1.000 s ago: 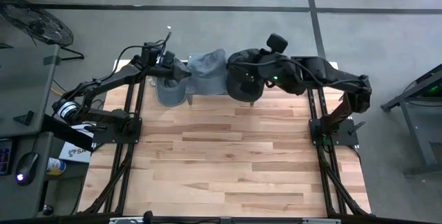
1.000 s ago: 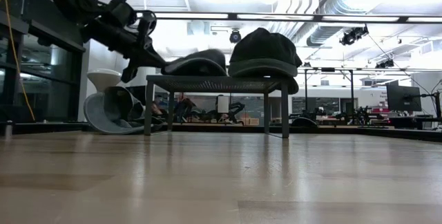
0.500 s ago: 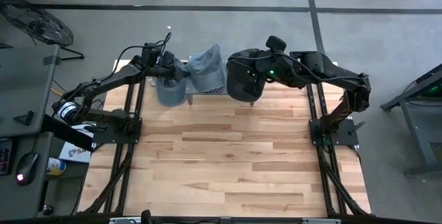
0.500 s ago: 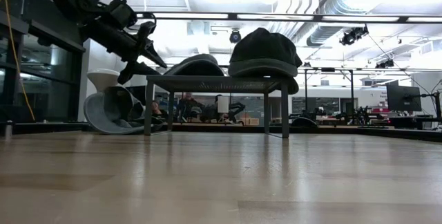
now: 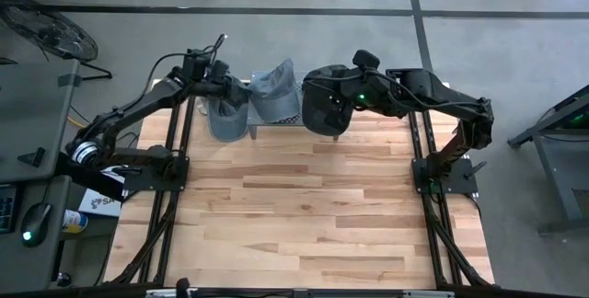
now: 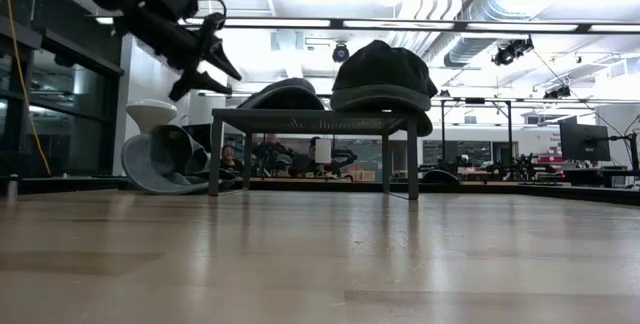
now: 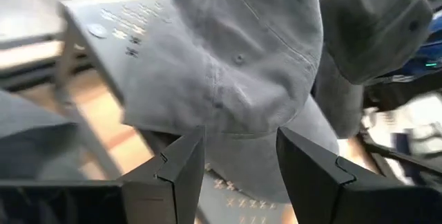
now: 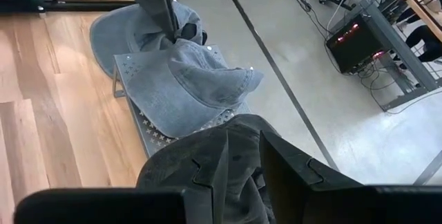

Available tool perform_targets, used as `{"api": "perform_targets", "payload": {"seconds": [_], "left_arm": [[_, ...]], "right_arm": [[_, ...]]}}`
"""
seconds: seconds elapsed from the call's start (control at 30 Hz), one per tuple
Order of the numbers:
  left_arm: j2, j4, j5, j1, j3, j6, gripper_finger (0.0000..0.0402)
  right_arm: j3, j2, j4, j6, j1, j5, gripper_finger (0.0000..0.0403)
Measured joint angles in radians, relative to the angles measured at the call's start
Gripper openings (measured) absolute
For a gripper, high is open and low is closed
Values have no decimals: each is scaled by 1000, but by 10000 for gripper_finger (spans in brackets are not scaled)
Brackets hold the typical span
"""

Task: Pick & Place hat
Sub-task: Stack the gray cap on top of the other gray cap on the shelf

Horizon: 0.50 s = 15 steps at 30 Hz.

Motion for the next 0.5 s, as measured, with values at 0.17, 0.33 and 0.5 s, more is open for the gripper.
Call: {"api": "perform_targets", "payload": {"seconds": [0.17, 0.33, 0.5], "left_arm": [[-54, -226, -92, -1, 70, 87, 174], [-132, -385, -159, -1, 86, 117, 175], [-224, -565, -313, -1, 85, 118, 175]], "right_arm": [[0, 0, -6, 11, 0, 1, 78], [0, 0, -43, 53, 0, 2, 78], [0, 0, -53, 99, 0, 1, 78]]}}
